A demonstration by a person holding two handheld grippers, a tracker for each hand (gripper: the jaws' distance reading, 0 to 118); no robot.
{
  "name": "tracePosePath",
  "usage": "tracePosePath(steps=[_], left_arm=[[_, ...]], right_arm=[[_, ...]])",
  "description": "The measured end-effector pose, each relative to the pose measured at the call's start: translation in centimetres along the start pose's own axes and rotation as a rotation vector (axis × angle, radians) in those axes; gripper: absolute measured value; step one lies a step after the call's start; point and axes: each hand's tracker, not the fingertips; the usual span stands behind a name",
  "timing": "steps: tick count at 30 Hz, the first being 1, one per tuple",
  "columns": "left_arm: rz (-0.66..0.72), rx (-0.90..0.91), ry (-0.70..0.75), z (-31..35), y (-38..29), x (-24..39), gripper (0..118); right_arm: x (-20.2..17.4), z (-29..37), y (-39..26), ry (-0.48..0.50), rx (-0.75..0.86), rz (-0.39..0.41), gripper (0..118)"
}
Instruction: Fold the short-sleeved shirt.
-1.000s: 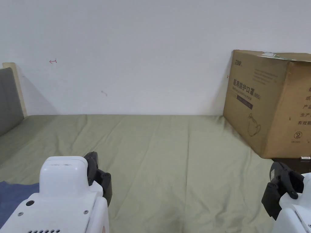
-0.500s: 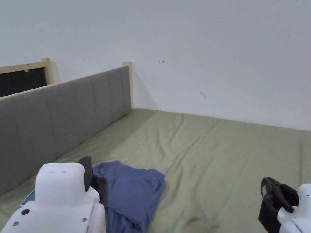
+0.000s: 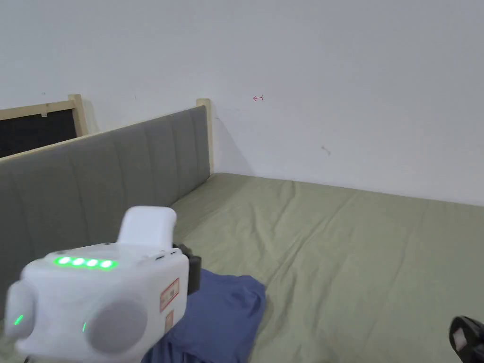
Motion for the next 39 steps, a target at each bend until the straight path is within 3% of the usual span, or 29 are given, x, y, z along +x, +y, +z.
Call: tracePosePath(steps=[3,5,6,8,9,12,17,20,23,24,26,28,29,34,36,39], left_arm=[[0.118,-0.257,-0.204,-10.1,-0.7,-1.2,0],[0.095,-0.37,-0.163,-15.6,-2.1,-0.5,1],[0.071,-0.405,-0.154,-17.3,-2.6,-0.1,21],[0.003,-0.476,-0.083,-21.9,-3.8,0.4,97],[-0.002,-0.493,-0.038,-23.6,-4.5,0.8,118],[-0.005,-0.541,0.011,-28.2,-5.3,0.9,114],[-0.102,-0.748,0.09,-33.3,-9.2,0.5,118],[-0.015,-0.705,0.005,-33.0,-8.3,-0.6,118],[-0.061,-0.648,0.009,-31.9,-8.7,-0.4,118],[-0.076,-0.64,0.02,-31.5,-8.6,-0.3,114],[-0.081,-0.535,0.033,-29.6,-8.7,-0.2,91],[-0.068,-0.468,-0.004,-28.1,-8.6,-0.3,41],[-0.063,-0.45,-0.019,-27.2,-8.6,-0.6,3],[-0.074,-0.346,0.011,-22.9,-6.1,-2.0,4],[-0.087,-0.227,0.061,-20.0,-3.4,-2.9,4],[0.002,-0.018,0.056,-14.3,2.2,-3.6,4]], right_arm=[[2.1,-0.7,-0.8,-0.05,-0.039,-0.005,0],[3.4,-1.2,-1.2,-0.064,-0.066,-0.017,0],[3.8,-1.2,-1.5,-0.071,-0.074,-0.021,0],[4.8,-1.5,-2.0,-0.111,-0.108,-0.037,0],[5.3,-1.6,-2.4,-0.139,-0.133,-0.063,0],[6.6,-1.9,-3.7,-0.126,-0.193,-0.139,0],[7.9,-3.2,-5.0,-0.138,-0.255,-0.158,0],[8.0,-3.2,-5.3,-0.106,-0.279,-0.168,0],[7.5,-3.1,-5.9,-0.1,-0.282,-0.162,0],[7.4,-3.1,-6.0,-0.101,-0.286,-0.161,0],[7.4,-3.2,-6.0,-0.093,-0.298,-0.175,0],[7.4,-2.8,-5.8,-0.084,-0.299,-0.193,0],[7.4,-2.5,-5.5,-0.083,-0.295,-0.196,0],[7.4,-0.4,-3.9,-0.089,-0.247,-0.178,0],[7.4,0.6,-3.2,-0.093,-0.225,-0.169,0],[7.5,2.2,-2.4,-0.102,-0.188,-0.163,0]])
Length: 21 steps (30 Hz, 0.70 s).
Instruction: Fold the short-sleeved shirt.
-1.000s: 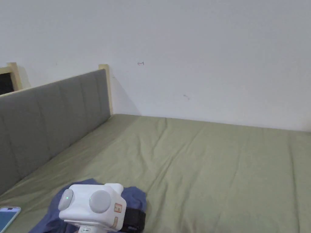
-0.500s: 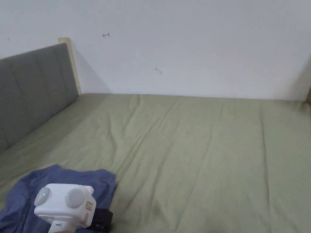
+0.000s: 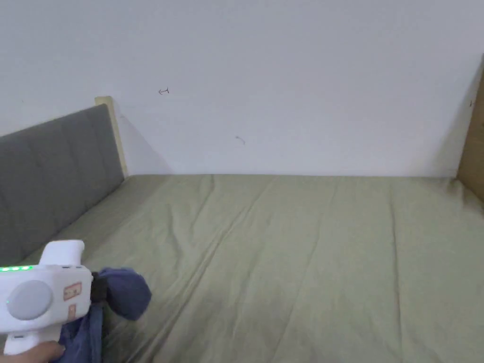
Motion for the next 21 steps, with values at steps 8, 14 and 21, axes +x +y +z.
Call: tracePosePath(steps=[8,14,21], left_arm=[[-0.166,0.333,-0.195,12.9,11.3,10.0,4],[-0.25,0.491,-0.468,18.2,14.4,22.0,4],[-0.311,0.206,-0.759,14.9,8.8,34.2,4]], right_arm=[[1.2,2.8,1.1,-0.008,0.067,-0.067,0],[2.6,5.7,2.2,-0.04,0.146,-0.075,0],[6.0,7.6,2.6,-0.126,0.192,-0.089,0]])
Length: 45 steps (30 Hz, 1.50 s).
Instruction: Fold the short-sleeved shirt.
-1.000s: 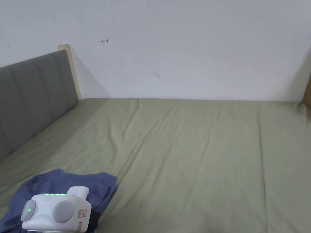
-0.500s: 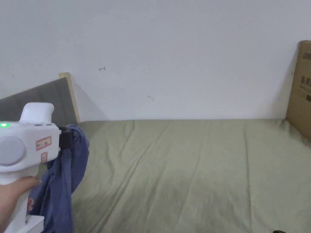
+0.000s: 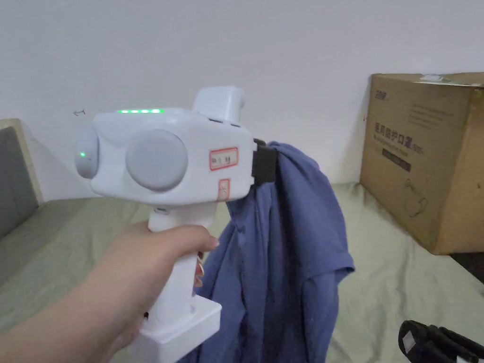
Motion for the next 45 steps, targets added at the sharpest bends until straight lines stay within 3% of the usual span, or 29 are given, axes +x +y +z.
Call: tracePosePath(steps=[5,9,10,11,12,13,16,19,23,26,27,29,30,34,42,43,45], left_arm=[[0.108,-0.421,0.007,-9.4,-10.4,-0.2,4],[0.359,-0.706,0.055,-12.5,-20.7,-3.7,7],[0.367,-0.755,0.083,-12.8,-22.6,-4.3,18],[0.366,-0.797,0.125,-12.9,-24.4,-4.9,48],[0.374,-0.803,0.143,-12.7,-25.8,-5.3,89],[0.39,-0.794,0.133,-12.1,-26.4,-5.4,96],[0.457,-0.78,0.124,-10.8,-26.2,-6.5,94],[0.469,-0.642,0.116,-7.3,-22.7,-7.2,94],[0.407,-0.248,0.157,1.5,-17.2,-7.2,93],[0.303,0.07,0.268,8.8,-16.7,-6.1,83],[0.268,0.137,0.317,10.7,-17.3,-5.6,66],[0.201,0.268,0.424,14.1,-19.2,-4.4,16],[0.18,0.296,0.48,15.3,-20.1,-3.9,0],[0.194,0.366,0.573,18.5,-23.2,-3.0,0],[0.235,0.282,0.653,20.4,-23.5,-4.9,0],[0.262,0.228,0.626,20.2,-22.9,-6.2,0],[0.356,-0.063,0.528,18.2,-21.3,-10.3,0]], right_arm=[[2.7,-0.4,-0.8,-0.088,-0.018,-0.006,0],[4.4,-1.3,-2.2,-0.123,-0.083,-0.025,0],[4.6,-1.6,-2.7,-0.127,-0.097,-0.027,0],[4.8,-1.8,-3.2,-0.13,-0.11,-0.03,0],[4.9,-2.1,-3.6,-0.132,-0.124,-0.034,0],[4.9,-2.4,-3.8,-0.133,-0.137,-0.035,0],[4.7,-3.0,-4.3,-0.131,-0.167,-0.048,0],[4.0,-3.1,-3.6,-0.114,-0.169,-0.055,0],[2.0,-2.4,-1.4,-0.077,-0.082,-0.012,0],[0.3,-1.2,-0.8,-0.048,0.05,0.036,0],[-0.2,-0.8,-0.9,-0.05,0.105,0.053,0],[-1.2,0.1,-1.3,-0.04,0.219,0.092,0],[-1.6,0.4,-1.8,-0.041,0.263,0.112,0],[-2.9,1.1,-3.0,-0.092,0.343,0.147,0],[-3.4,0.7,-2.6,-0.08,0.289,0.124,0],[-3.4,0.6,-2.5,-0.074,0.28,0.122,0],[-3.5,0.5,-2.3,-0.045,0.25,0.113,0]])
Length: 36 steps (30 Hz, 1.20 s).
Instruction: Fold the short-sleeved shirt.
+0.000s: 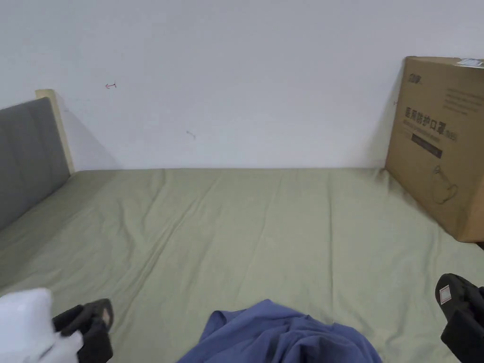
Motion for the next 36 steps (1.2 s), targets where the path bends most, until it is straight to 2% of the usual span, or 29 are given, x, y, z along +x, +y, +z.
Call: tracePosePath(steps=[2,3,4,5,6,8,12,13,14,15,16,17,18,19,20,21,23,25,26,27,28,29,30,31,32,36], left_arm=[[0.058,-0.402,-0.03,-5.2,0.7,-2.5,0],[0.092,-0.513,-0.089,-7.4,-0.4,-3.9,1],[0.092,-0.556,-0.131,-9.5,-1.4,-5.0,24],[0.104,-0.553,-0.076,-10.9,-2.4,-5.7,73],[0.061,-0.566,0.032,-12.4,-3.3,-6.3,115],[0.013,-0.551,0.108,-14.3,-5.3,-7.5,109],[0.163,-0.643,0.127,-18.6,-9.0,-9.8,110],[0.184,-0.674,0.131,-19.3,-10.0,-9.9,111],[0.138,-0.641,0.151,-19.3,-10.5,-9.1,111],[0.051,-0.592,0.169,-18.8,-10.2,-8.0,103],[-0.002,-0.575,0.19,-17.9,-10.4,-7.0,87],[-0.046,-0.516,0.203,-17.0,-10.4,-5.9,61],[-0.066,-0.47,0.193,-16.0,-10.3,-5.0,37],[-0.057,-0.434,0.162,-15.4,-10.3,-4.5,23],[-0.024,-0.425,0.111,-14.8,-10.4,-4.4,23],[-0.003,-0.41,0.087,-14.0,-10.5,-4.2,5],[0.095,-0.4,-0.068,-13.2,-10.2,-4.0,5],[0.102,-0.351,-0.048,-12.3,-9.5,-4.1,5],[0.088,-0.323,-0.038,-11.7,-9.1,-3.8,5],[0.085,-0.304,-0.045,-11.3,-8.8,-3.7,5],[0.084,-0.299,-0.057,-11.0,-8.4,-3.7,5],[0.085,-0.292,-0.059,-10.8,-8.1,-3.7,5],[0.085,-0.282,-0.052,-10.6,-7.9,-3.6,5],[0.085,-0.274,-0.047,-10.4,-7.8,-3.6,5],[0.085,-0.275,-0.048,-10.6,-7.7,-3.9,5],[0.102,-0.283,-0.041,-10.8,-7.9,-4.6,5]], right_arm=[[-0.1,-0.3,-0.1,0.02,-0.035,-0.006,0],[-0.2,-0.4,-0.2,0.028,-0.049,-0.01,0],[-0.3,-0.6,-0.4,0.04,-0.067,-0.013,0],[-0.4,-0.8,-0.7,0.052,-0.083,-0.016,0],[-0.5,-0.9,-0.9,0.063,-0.098,-0.014,0],[-0.7,-1.3,-1.6,0.074,-0.139,0.01,0],[-1.0,-2.5,-2.9,0.064,-0.221,0.056,0],[-1.0,-2.9,-3.1,0.066,-0.247,0.058,0],[-1.0,-3.4,-3.3,0.079,-0.286,0.057,0],[-1.0,-4.1,-3.5,0.095,-0.324,0.063,0],[-1.2,-5.1,-3.6,0.098,-0.387,0.095,0],[-1.4,-6.3,-3.8,0.061,-0.449,0.139,0],[-1.4,-7.4,-4.1,0.064,-0.488,0.148,0],[-1.3,-8.1,-4.2,0.077,-0.509,0.137,0],[-1.1,-9.1,-4.1,0.102,-0.505,0.096,0],[-1.2,-10.1,-3.9,0.106,-0.503,0.09,0],[-1.6,-13.0,-3.1,0.14,-0.513,0.068,0],[-2.4,-17.3,-1.8,0.197,-0.578,0.03,0],[-3.1,-19.9,-1.1,0.202,-0.628,0.042,0],[-3.6,-22.1,-0.7,0.221,-0.666,0.045,11],[-4.3,-24.7,-0.8,0.253,-0.695,0.052,44],[-5.2,-27.8,-1.1,0.265,-0.802,0.086,91],[-6.1,-30.6,-2.1,0.262,-0.953,0.119,118],[-6.7,-33.1,-2.5,0.25,-0.973,0.14,117],[-7.2,-34.9,-4.3,0.229,-1.108,0.141,117],[-8.5,-40.3,-10.3,0.132,-1.233,0.197,117]])
